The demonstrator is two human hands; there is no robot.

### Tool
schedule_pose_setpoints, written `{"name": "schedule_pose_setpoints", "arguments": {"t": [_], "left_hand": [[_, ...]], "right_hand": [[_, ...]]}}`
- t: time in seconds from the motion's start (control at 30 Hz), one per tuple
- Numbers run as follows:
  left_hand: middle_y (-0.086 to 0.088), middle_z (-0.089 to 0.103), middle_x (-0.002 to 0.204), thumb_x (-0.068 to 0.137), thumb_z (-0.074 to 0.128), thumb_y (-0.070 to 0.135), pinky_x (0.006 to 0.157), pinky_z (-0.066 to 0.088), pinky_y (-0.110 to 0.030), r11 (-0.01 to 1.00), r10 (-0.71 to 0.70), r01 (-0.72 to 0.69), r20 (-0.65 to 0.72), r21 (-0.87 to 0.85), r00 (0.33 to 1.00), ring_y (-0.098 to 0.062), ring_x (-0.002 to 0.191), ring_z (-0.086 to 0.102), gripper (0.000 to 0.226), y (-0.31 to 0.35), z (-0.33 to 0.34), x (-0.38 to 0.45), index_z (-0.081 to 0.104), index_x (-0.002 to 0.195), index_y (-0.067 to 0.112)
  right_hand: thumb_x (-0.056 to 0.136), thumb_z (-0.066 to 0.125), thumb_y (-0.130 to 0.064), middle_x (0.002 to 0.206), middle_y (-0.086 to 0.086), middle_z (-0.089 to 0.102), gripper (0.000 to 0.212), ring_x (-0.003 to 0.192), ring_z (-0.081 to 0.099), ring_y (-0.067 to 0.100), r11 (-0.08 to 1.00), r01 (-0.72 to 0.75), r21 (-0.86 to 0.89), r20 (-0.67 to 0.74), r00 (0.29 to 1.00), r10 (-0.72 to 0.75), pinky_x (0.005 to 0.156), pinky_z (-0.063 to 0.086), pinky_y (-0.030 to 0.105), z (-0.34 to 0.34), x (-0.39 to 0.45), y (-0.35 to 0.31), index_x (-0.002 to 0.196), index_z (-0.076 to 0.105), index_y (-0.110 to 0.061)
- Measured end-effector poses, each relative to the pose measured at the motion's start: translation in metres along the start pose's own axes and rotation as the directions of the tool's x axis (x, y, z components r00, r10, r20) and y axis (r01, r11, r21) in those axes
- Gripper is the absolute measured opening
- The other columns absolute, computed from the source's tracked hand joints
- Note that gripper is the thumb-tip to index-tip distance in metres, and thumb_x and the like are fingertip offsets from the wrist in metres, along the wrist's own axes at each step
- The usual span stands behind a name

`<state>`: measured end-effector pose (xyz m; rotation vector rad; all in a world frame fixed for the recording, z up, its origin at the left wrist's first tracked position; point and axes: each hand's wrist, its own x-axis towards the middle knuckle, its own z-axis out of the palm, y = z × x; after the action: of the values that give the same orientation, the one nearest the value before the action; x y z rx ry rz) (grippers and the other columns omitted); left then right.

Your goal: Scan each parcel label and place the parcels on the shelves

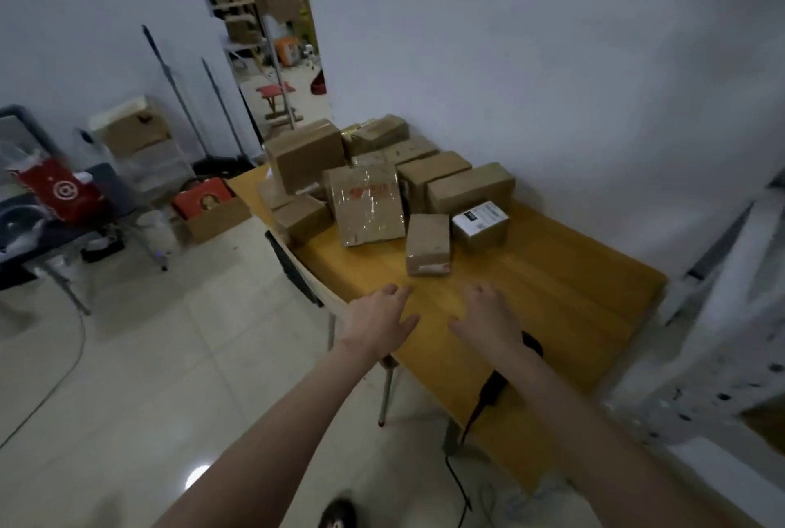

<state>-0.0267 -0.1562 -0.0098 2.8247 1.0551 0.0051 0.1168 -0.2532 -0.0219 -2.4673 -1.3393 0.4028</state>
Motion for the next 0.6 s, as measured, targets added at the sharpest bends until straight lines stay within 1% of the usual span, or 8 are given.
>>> {"name": "schedule_pose_setpoints", "arguments": {"t": [0.1, 0.17, 0.27, 0.33, 0.4, 0.5, 0.53, 0.6], "left_hand": [[0.001, 0.056, 0.125, 0.097, 0.044, 0.050, 0.068, 0.053, -0.030, 0.999, 0.046, -0.046, 0.014, -0.001, 0.999, -0.018, 0.099, 0.062, 0.045, -0.016, 0.018, 0.050, 0.045, 0.134, 0.024], [0.002, 0.057, 0.123, 0.097, 0.046, 0.049, 0.065, 0.053, -0.028, 0.995, 0.102, -0.101, 0.022, -0.025, 0.995, -0.017, 0.093, 0.062, 0.045, -0.028, 0.030, 0.084, 0.046, 0.133, 0.024], [0.002, 0.056, 0.126, 0.096, 0.049, 0.047, 0.057, 0.050, -0.026, 0.982, 0.183, -0.178, 0.066, -0.068, 0.981, -0.016, 0.085, 0.062, 0.044, -0.052, 0.040, 0.134, 0.046, 0.133, 0.024], [0.002, 0.054, 0.128, 0.097, 0.049, 0.044, 0.053, 0.044, -0.026, 0.971, 0.231, -0.222, 0.105, -0.093, 0.967, -0.018, 0.086, 0.063, 0.041, -0.071, 0.045, 0.166, 0.047, 0.132, 0.022], [0.001, 0.054, 0.127, 0.098, 0.048, 0.036, 0.055, 0.044, -0.028, 0.963, 0.265, -0.254, 0.138, -0.087, 0.955, -0.021, 0.092, 0.062, 0.039, -0.090, 0.051, 0.198, 0.045, 0.134, 0.021], [-0.002, 0.055, 0.126, 0.099, 0.047, 0.023, 0.063, 0.043, -0.027, 0.969, 0.246, -0.239, 0.147, -0.066, 0.958, -0.022, 0.102, 0.060, 0.039, -0.119, 0.062, 0.239, 0.044, 0.137, 0.019], [-0.003, 0.055, 0.128, 0.099, 0.046, 0.022, 0.066, 0.044, -0.029, 0.973, 0.231, -0.224, 0.153, -0.059, 0.961, -0.023, 0.106, 0.059, 0.039, -0.128, 0.066, 0.250, 0.043, 0.138, 0.018], [-0.004, 0.054, 0.129, 0.100, 0.043, 0.020, 0.072, 0.048, -0.034, 0.978, 0.206, -0.198, 0.181, -0.060, 0.962, -0.025, 0.110, 0.058, 0.038, -0.143, 0.073, 0.270, 0.043, 0.138, 0.017]], "right_hand": [[0.089, 0.061, -0.033, 0.128, 0.006, 0.042, 0.040, 0.116, 0.042, 0.023, 0.997, -0.056, 0.046, -0.020, 0.998, 0.057, 0.086, 0.044, 0.033, 0.013, 0.041, -0.006, 0.123, 0.044, -0.020], [0.091, 0.060, -0.033, 0.137, 0.009, 0.037, 0.049, 0.124, 0.038, 0.027, 0.993, -0.110, 0.052, -0.030, 0.993, 0.111, 0.093, 0.043, 0.036, 0.023, 0.073, -0.013, 0.132, 0.039, -0.019], [0.090, 0.060, -0.038, 0.146, 0.012, 0.028, 0.060, 0.130, 0.033, 0.030, 0.976, -0.216, 0.021, -0.033, 0.976, 0.216, 0.098, 0.042, 0.038, 0.039, 0.123, -0.027, 0.139, 0.032, -0.020], [0.088, 0.061, -0.042, 0.147, 0.012, 0.025, 0.065, 0.131, 0.032, 0.030, 0.966, -0.259, 0.010, -0.035, 0.965, 0.260, 0.098, 0.042, 0.038, 0.053, 0.155, -0.034, 0.142, 0.030, -0.021], [0.087, 0.061, -0.045, 0.146, 0.012, 0.026, 0.069, 0.130, 0.033, 0.029, 0.959, -0.284, -0.009, -0.052, 0.958, 0.283, 0.097, 0.042, 0.035, 0.069, 0.188, -0.038, 0.143, 0.030, -0.020], [0.083, 0.063, -0.052, 0.142, 0.014, 0.028, 0.068, 0.124, 0.036, 0.030, 0.942, -0.334, -0.032, -0.066, 0.941, 0.331, 0.096, 0.044, 0.035, 0.090, 0.234, -0.042, 0.136, 0.038, -0.017], [0.082, 0.062, -0.055, 0.145, 0.016, 0.025, 0.070, 0.126, 0.034, 0.032, 0.931, -0.363, -0.048, -0.050, 0.931, 0.360, 0.098, 0.043, 0.038, 0.097, 0.249, -0.043, 0.136, 0.037, -0.017], [0.081, 0.060, -0.060, 0.151, 0.020, 0.012, 0.081, 0.133, 0.023, 0.039, 0.905, -0.422, -0.063, 0.000, 0.906, 0.423, 0.106, 0.036, 0.045, 0.110, 0.277, -0.043, 0.142, 0.028, -0.018]]}}
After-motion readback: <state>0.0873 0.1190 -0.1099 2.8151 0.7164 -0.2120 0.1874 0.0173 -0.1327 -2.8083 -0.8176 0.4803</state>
